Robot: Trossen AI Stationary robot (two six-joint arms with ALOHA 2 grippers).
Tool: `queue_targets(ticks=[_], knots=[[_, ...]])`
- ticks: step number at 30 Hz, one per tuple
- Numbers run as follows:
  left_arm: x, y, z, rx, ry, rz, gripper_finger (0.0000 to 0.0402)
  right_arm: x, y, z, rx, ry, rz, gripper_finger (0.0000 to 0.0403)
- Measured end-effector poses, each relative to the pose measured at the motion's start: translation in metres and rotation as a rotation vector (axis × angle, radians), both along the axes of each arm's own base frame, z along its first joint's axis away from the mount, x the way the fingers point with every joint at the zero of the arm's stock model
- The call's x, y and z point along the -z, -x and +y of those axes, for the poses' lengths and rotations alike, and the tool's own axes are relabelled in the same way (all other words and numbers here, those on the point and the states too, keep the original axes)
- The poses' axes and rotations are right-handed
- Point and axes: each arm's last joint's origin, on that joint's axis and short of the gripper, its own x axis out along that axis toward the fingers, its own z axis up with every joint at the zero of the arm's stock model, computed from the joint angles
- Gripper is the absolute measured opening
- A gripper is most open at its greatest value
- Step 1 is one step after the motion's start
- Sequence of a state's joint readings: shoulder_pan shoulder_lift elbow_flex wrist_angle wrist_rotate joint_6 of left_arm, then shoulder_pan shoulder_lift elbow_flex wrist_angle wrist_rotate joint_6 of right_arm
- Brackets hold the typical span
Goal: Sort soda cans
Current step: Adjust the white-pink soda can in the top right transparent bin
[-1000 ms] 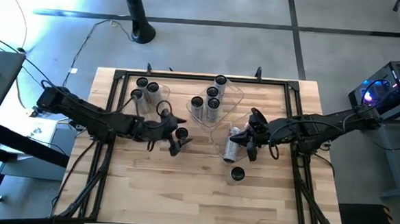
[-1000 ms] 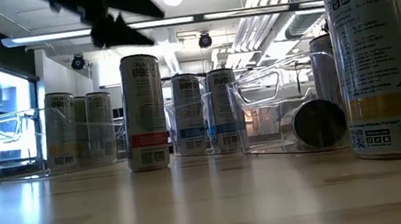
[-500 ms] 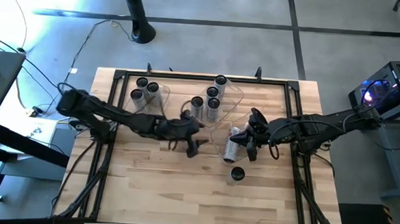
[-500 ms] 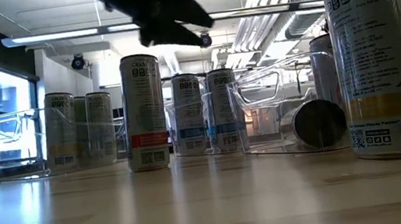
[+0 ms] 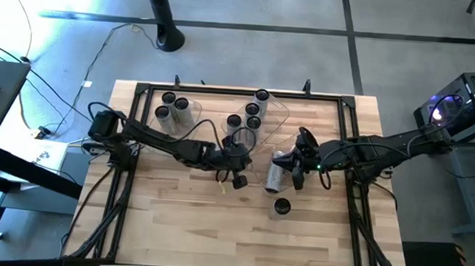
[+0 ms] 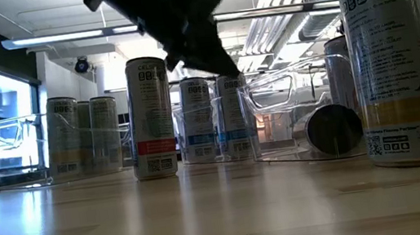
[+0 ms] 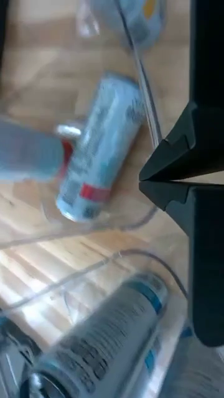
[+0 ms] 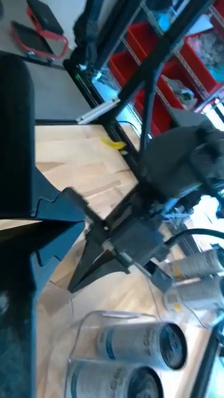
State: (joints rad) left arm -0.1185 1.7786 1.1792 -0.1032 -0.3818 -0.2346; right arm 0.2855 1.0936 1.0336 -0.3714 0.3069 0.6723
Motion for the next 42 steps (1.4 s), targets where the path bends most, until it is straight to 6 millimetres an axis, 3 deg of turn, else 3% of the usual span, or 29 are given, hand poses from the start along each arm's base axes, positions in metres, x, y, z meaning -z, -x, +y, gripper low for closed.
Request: queue_targets(ticks=[13,21,27,37,42], knots=[[0.026,-0.007,0.012,-0.099,-0.063,0.065,0.0000,0.001,-0.006,0.001,0.019,-0.002,-0.020,0.0000],[0.034,-0.008,-0.002,-0.075,-0.022,0.077,0.0000,0.018,-0.022,0.009,-0.032,-0.037,0.057,0.0000],[0.034,-0.007,-0.016,-0.069,0.020,0.047,0.0000,0.023,-0.017,0.014,-0.072,-0.052,0.128,0.0000],[0.024,-0.020,-0.019,-0.076,0.090,-0.140,0.0000,0.044,-0.002,0.009,0.044,-0.222,0.392,0.0000],[0.037,-0.028,-0.024,-0.066,0.183,-0.182,0.0000,0.052,-0.011,0.000,0.188,-0.373,0.430,0.0000]])
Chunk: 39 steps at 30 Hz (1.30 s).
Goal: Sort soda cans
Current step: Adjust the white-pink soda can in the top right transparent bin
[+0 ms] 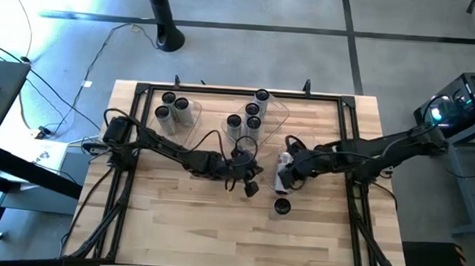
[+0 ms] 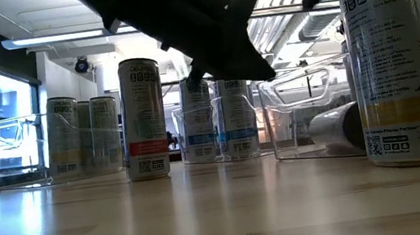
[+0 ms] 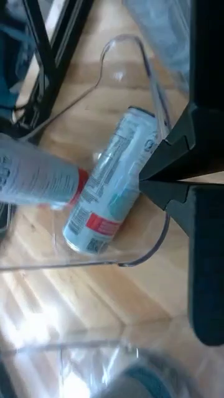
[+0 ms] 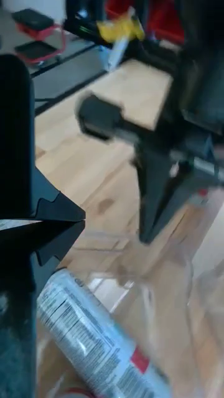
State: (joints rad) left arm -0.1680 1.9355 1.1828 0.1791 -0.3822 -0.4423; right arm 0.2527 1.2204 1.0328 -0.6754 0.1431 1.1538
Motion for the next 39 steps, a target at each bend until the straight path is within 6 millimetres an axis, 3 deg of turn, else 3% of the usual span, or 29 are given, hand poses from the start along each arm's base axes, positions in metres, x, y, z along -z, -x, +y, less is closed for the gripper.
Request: queue_targets(ticks=[3,7,13,18,25,32,35,39], knots=[[-0.001,0.002,-0.002,0.014,0.000,0.017,0.0000,0.012,-0.008,-0.001,0.048,-0.041,0.070,0.0000],[-0.026,0.014,0.001,0.069,-0.064,0.045,0.0000,0.028,-0.013,0.003,0.077,-0.069,0.190,0.0000],[-0.078,0.044,0.016,0.144,-0.202,-0.013,0.0000,0.014,-0.012,0.012,0.165,-0.053,0.415,0.0000],[-0.100,0.070,0.040,0.260,-0.271,-0.114,0.0000,0.004,-0.042,0.014,0.268,-0.081,0.430,0.0000],[-0.106,0.098,0.080,0.400,-0.159,-0.186,0.0000,0.018,-0.082,0.010,0.416,-0.135,0.481,0.0000],[-0.109,0.113,0.096,0.472,-0.170,-0.187,0.0000,0.028,-0.090,0.008,0.458,-0.152,0.526,0.0007],[-0.109,0.116,0.101,0.465,-0.163,-0.171,0.0000,0.033,-0.090,0.008,0.452,-0.157,0.573,0.0032],[-0.109,0.117,0.107,0.474,-0.148,-0.173,0.0000,0.037,-0.088,0.007,0.502,-0.129,0.613,0.0094]])
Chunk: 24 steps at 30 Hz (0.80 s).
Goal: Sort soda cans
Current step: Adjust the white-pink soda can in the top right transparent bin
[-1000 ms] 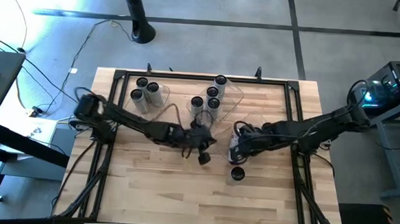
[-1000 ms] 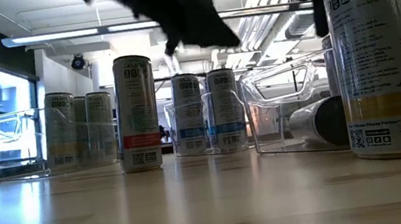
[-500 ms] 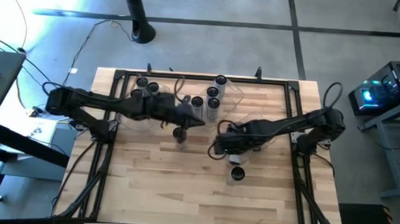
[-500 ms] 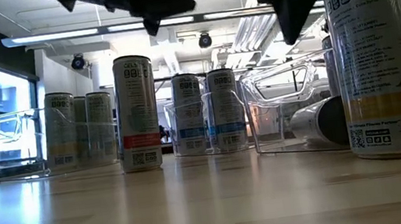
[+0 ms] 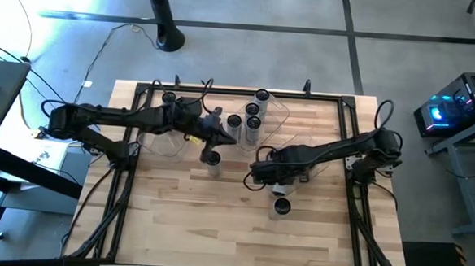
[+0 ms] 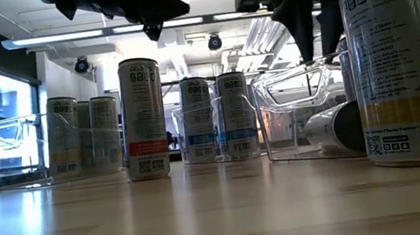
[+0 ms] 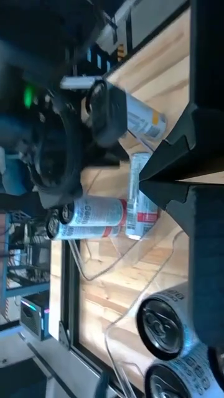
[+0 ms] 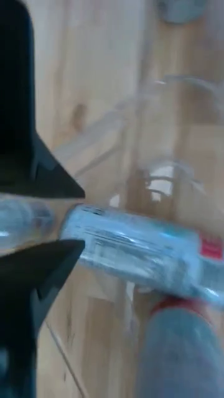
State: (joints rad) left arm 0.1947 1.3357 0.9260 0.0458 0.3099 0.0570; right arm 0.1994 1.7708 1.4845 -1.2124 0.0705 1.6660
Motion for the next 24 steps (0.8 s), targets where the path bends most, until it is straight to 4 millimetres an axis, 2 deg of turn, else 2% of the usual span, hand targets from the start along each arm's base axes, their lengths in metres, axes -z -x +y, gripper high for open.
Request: queue_targets(ticks=[4,7,11,17,24], knots=[[0.000,0.001,0.004,0.015,0.011,-0.005,0.0000,0.002,0.001,-0.008,0.111,0.029,0.026,0.0176],[-0.001,0.002,0.009,0.025,0.015,-0.010,0.0000,0.005,-0.001,-0.013,0.121,0.024,0.043,0.0236],[0.000,0.003,0.014,0.009,0.025,-0.007,0.0000,0.014,-0.004,-0.020,0.120,-0.019,0.101,0.0292],[0.000,0.004,0.017,-0.001,0.035,-0.005,0.0000,0.024,-0.006,-0.023,0.148,-0.053,0.142,0.0309],[0.000,0.004,0.017,0.002,0.026,-0.008,0.0000,0.049,0.001,-0.022,0.129,-0.156,0.148,0.0310]])
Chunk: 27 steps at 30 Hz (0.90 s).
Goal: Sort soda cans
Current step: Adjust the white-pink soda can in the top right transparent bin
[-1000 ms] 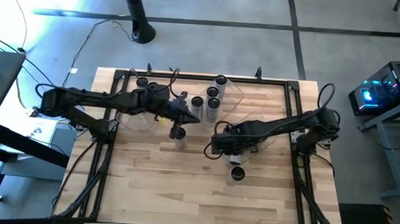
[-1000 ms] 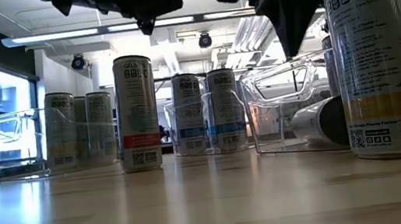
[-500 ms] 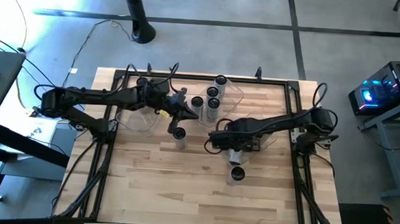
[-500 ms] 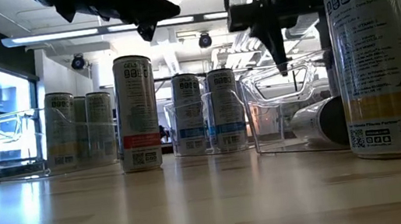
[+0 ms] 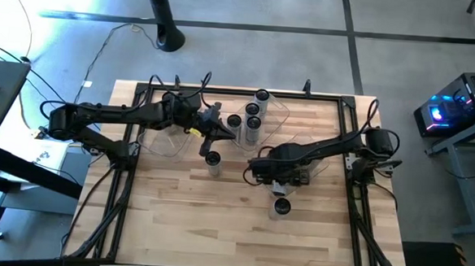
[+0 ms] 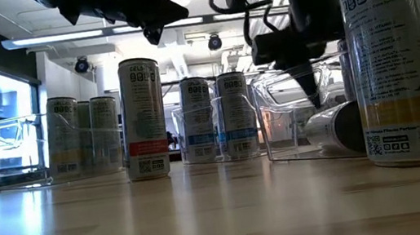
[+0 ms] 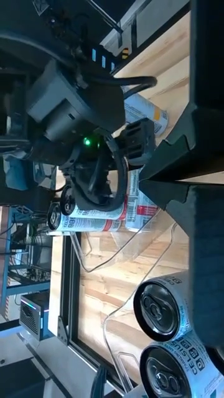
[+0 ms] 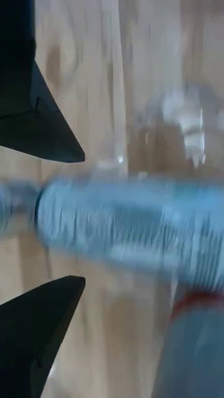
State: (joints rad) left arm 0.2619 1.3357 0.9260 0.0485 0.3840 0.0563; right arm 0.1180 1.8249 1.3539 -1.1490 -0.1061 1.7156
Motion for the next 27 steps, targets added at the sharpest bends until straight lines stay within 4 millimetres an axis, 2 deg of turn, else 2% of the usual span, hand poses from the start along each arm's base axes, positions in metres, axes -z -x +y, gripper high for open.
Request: queue_targets(ticks=[4,9,15,21,24,27], knots=[[0.000,0.000,0.000,0.000,0.000,0.000,0.0000,-0.001,-0.004,-0.007,0.008,0.041,-0.048,0.0310],[0.000,0.000,0.000,0.000,0.000,0.001,0.0000,0.012,0.005,-0.010,0.008,0.019,0.011,0.0310],[0.000,0.000,0.000,0.000,0.001,0.003,0.0000,0.030,0.008,-0.010,0.030,-0.009,-0.020,0.0310],[0.000,0.000,0.000,0.000,-0.001,-0.001,0.0000,0.038,0.010,-0.010,0.039,0.002,-0.041,0.0309],[0.000,0.000,0.000,0.000,-0.001,-0.002,0.0000,0.039,0.010,-0.011,0.040,0.020,-0.040,0.0297],[0.000,0.000,0.000,-0.001,-0.001,-0.001,0.0000,0.039,0.011,-0.011,0.038,0.023,-0.035,0.0262]])
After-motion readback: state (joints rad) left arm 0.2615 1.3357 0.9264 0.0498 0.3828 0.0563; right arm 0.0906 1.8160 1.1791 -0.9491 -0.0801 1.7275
